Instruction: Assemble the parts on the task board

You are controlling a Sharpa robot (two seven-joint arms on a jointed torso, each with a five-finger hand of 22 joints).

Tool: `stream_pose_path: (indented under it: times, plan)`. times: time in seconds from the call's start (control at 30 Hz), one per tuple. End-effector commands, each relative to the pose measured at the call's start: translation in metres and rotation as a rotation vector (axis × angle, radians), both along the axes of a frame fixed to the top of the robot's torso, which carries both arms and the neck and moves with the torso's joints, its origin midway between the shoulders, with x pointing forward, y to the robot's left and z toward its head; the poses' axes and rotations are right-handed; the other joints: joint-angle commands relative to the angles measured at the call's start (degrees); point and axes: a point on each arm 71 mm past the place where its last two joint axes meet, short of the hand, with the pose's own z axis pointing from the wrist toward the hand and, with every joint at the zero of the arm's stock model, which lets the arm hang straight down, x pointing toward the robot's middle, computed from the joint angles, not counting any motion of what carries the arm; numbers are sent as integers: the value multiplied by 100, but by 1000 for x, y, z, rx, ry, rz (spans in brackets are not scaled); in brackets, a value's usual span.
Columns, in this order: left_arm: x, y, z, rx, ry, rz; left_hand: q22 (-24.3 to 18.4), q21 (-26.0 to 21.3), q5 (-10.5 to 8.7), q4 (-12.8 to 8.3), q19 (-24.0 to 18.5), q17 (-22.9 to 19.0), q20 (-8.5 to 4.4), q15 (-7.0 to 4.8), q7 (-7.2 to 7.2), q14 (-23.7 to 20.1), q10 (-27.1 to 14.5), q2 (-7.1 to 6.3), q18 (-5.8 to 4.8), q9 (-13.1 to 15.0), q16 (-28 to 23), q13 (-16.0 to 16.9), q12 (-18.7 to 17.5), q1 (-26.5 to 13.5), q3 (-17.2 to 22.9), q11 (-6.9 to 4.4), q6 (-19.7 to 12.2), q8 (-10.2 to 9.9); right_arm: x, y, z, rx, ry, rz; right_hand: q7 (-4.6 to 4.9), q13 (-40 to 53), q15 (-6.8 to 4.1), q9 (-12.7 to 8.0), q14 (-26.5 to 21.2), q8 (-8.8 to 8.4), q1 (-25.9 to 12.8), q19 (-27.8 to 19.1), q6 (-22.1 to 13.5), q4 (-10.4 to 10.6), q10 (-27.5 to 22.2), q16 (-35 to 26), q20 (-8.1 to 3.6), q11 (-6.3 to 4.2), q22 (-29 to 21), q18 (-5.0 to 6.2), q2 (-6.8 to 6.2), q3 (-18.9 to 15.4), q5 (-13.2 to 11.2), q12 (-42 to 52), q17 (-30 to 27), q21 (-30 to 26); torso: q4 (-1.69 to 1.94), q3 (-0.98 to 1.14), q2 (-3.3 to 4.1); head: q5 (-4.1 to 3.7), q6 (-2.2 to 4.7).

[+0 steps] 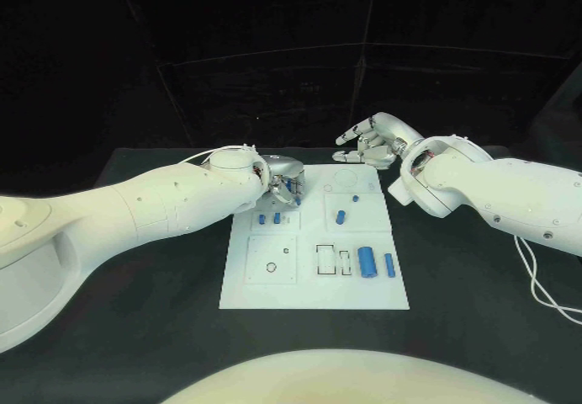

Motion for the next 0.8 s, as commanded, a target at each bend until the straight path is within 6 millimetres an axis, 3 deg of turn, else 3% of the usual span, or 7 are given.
stream_pose_path:
  times: [0.03,0.8]
  plan:
    - [-4,2,-14,37,40,0,47,54,-3,5,19,-7,-9,-22,-2,141,77,32,-48,5,-5,-19,-46,-64,63,-11,43,-22,0,1,1,0,-5,10,9,-1,-40,-3,200,38,1,-14,32,-6,-22,-23,-4,-5,-5,46,48,-29,23,0,1,-31,1,2,1,-1,-1]
    - [-10,1,-28,67,58,-14,185,167,-4,-39,10,-21,-25,-48,-27,144,238,73,-56,21,15,-18,-96,-47,223,-47,201,-34,-1,2,2,0,-6,12,9,2,-40,-3,201,39,2,-14,33,-5,-21,-22,-4,-6,-6,46,49,-30,24,3,4,-32,4,1,1,3,-2]
